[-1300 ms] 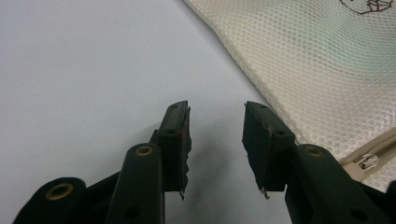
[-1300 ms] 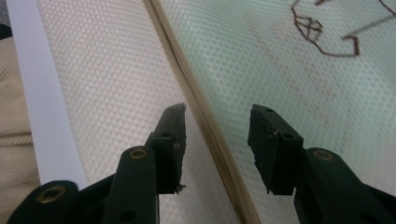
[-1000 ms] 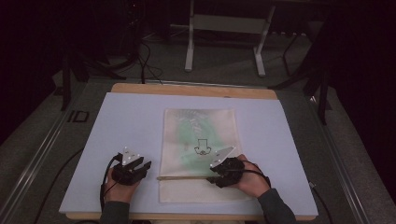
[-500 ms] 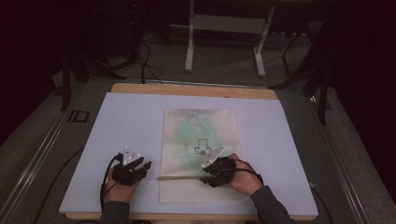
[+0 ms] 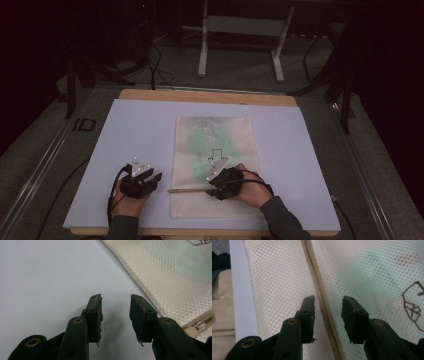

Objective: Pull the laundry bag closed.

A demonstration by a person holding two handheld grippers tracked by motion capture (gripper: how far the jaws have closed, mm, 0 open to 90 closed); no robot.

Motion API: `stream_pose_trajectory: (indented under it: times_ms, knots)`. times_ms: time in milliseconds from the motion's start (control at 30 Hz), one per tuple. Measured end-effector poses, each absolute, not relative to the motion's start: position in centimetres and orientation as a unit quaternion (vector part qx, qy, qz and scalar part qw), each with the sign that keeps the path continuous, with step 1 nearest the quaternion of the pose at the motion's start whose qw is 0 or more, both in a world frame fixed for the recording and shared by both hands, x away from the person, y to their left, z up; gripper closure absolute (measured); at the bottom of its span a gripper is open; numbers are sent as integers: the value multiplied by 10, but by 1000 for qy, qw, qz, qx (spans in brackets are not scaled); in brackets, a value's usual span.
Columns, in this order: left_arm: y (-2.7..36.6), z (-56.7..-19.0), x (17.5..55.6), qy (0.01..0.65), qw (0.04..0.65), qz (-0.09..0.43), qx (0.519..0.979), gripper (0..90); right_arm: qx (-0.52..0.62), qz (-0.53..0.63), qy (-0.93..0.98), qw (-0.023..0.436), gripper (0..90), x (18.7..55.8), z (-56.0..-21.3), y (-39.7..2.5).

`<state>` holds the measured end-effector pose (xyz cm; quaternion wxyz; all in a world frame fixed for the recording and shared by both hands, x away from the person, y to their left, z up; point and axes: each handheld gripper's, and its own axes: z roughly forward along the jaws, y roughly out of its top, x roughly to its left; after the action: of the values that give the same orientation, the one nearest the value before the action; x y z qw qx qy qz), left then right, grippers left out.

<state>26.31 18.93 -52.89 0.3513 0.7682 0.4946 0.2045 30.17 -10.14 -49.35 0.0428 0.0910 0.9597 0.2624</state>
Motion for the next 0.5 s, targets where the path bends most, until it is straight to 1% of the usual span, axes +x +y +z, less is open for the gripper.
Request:
stream_pose_trajectory:
  times_ms: [500]
  knots:
    - [189, -529, 264, 495, 352, 206, 767, 607, 72, 264, 961, 37, 642, 304, -492, -79]
